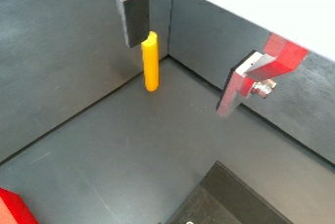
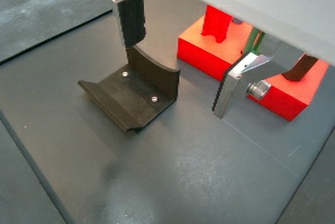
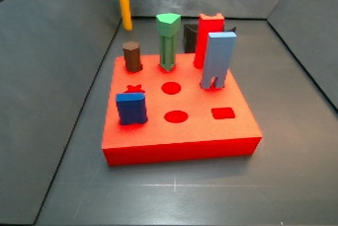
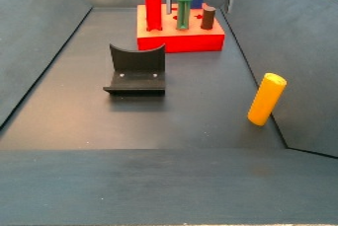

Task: Pick up the oval object. Move up. Move to above the board. Insert the oval object.
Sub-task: Pick up the oval object.

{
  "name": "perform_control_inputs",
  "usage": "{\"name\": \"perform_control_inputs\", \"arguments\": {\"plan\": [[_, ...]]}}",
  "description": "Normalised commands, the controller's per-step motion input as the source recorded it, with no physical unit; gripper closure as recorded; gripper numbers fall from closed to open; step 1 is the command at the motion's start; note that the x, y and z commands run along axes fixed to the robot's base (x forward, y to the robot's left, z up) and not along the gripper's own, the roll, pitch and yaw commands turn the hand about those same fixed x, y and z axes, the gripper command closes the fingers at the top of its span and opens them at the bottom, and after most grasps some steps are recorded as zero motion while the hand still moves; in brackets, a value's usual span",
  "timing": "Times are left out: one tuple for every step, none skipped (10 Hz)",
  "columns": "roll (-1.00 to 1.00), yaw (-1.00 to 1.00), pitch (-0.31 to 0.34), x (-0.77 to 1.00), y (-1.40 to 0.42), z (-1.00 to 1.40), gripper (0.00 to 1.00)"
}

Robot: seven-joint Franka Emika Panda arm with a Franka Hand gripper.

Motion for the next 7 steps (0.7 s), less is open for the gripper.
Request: {"name": "perform_control_inputs", "arguments": {"plan": [[0.0, -0.04, 0.0, -0.21, 0.18, 0.0, 0.0], [0.0, 0.28, -0.086, -0.75, 0.56, -0.48, 0.0], [0.04, 0.47, -0.14, -0.63, 0.49, -0.67, 0.0], [0.02, 0.59, -0.154, -0.49, 0.47, -0.68, 0.0], [0.01, 0.71, -0.156, -0.37, 0.42, -0.66, 0.0], [0.01, 0.7, -0.163, -0.37, 0.43, -0.67, 0.0], [0.01, 0.67, -0.163, -0.41, 0.44, -0.68, 0.0]]}}
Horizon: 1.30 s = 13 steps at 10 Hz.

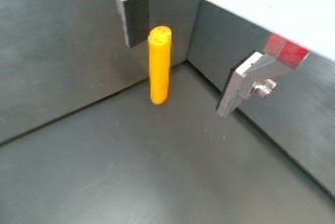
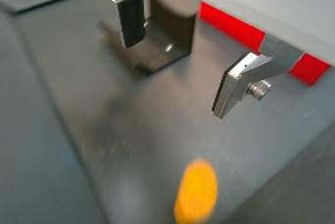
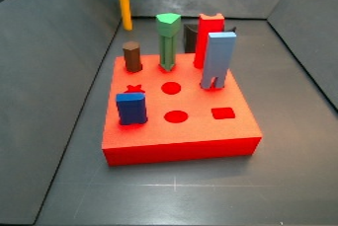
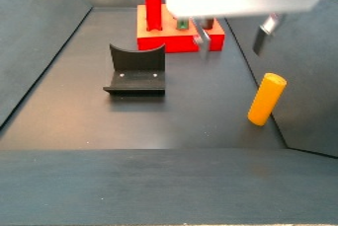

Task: Pick up the oval object. Move up. Move to above the board. Insert the oval object.
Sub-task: Pick up the oval object.

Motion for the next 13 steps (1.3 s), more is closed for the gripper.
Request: {"name": "perform_control_inputs", "arguments": {"plan": [[0.04, 0.68, -0.14, -0.39, 0.42, -0.59, 0.0], [0.23, 0.84, -0.11, -0.3, 0.07, -0.51, 0.0], [0.28, 0.76, -0.08, -0.4, 0.0, -0.4, 0.0], [0.19, 0.68, -0.09, -0.49, 0.04, -0.21, 0.0], [0.06, 0.64, -0.076, -0.48, 0.25, -0.2, 0.0], [0.02, 0.56, -0.066, -0.55, 0.32, -0.16, 0.0], [0.0, 0.28, -0.081, -0.45, 0.2, -0.03, 0.0], [-0.12, -0.03, -0.056, -0.07, 0.0, -0.06, 0.0], [-0.3, -0.29, -0.129, 0.0, 0.0, -0.12, 0.0], [-0.45, -0.33, -0.18, -0.01, 0.15, -0.15, 0.0], [-0.46, -0.34, -0.206, -0.1, 0.17, -0.14, 0.0], [-0.48, -0.3, -0.207, -0.14, 0.19, -0.13, 0.0], [-0.5, -0.22, -0.194, -0.08, 0.2, -0.1, 0.0]]}}
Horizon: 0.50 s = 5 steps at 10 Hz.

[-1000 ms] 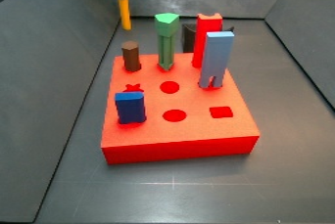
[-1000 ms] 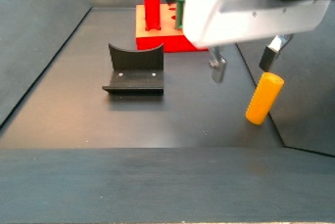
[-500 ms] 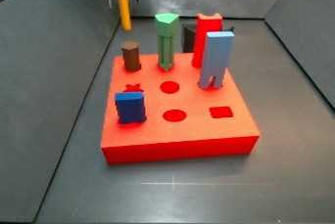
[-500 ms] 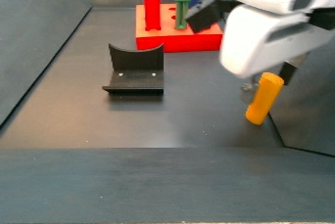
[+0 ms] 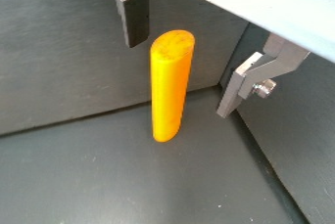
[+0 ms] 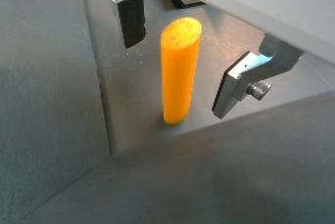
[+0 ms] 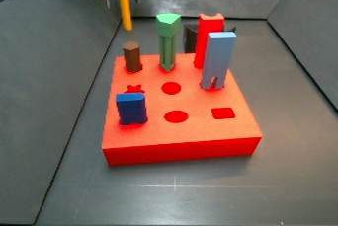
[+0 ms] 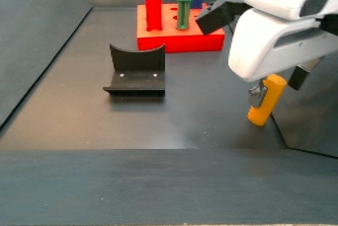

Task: Pick up the oval object. Move up. Move to above the board. Insert the oval object.
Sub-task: Pick up the oval object.

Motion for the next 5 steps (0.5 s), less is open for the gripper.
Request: {"name": "perform_control_inputs", "arguments": {"plan": [[-0.37, -0.01, -0.169, -0.02, 0.0, -0.26, 0.0], [-0.07, 0.01, -0.06, -0.02, 0.0, -0.09, 0.0], [0.0, 0.0, -0.049, -0.02, 0.0, 0.0, 0.0], [0.0, 0.0, -0.016, 0.05, -0.13, -0.25, 0.0], [0.0, 0.0, 0.0, 0.17, -0.27, -0.17, 0.0]]}}
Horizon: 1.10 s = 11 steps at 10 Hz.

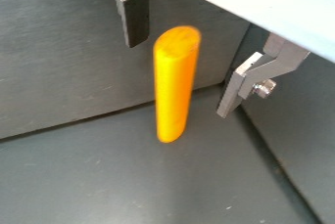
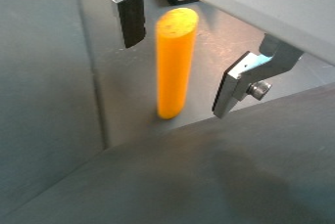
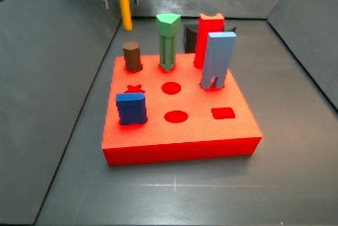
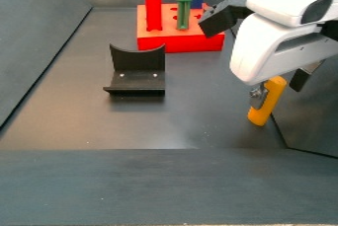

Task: Pick up the oval object. Move up. Move to above the board. Insert the oval object.
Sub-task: Pick up the oval object.

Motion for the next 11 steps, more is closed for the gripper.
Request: {"name": "perform_control_inputs", "arguments": {"plan": [[0.0, 0.03, -0.001, 0.0, -0.13, -0.05, 0.0], [0.03, 0.01, 0.0, 0.0, 0.0, 0.0, 0.0], [0.0, 0.0, 0.0, 0.0, 0.0, 0.0, 1.0], [0.0, 0.0, 0.0, 0.0, 0.0, 0.0, 1.0], [0.0, 0.0, 0.0, 0.0, 0.0, 0.0, 1.0], [0.0, 0.0, 0.0, 0.0, 0.0, 0.0, 1.0], [0.0, 0.0, 0.0, 0.0, 0.0, 0.0, 1.0], [0.0, 0.0, 0.0, 0.0, 0.0, 0.0, 1.0], [0.0, 0.0, 0.0, 0.0, 0.0, 0.0, 1.0], [0.0, 0.0, 0.0, 0.0, 0.0, 0.0, 1.0], [0.0, 0.0, 0.0, 0.0, 0.0, 0.0, 1.0]]}}
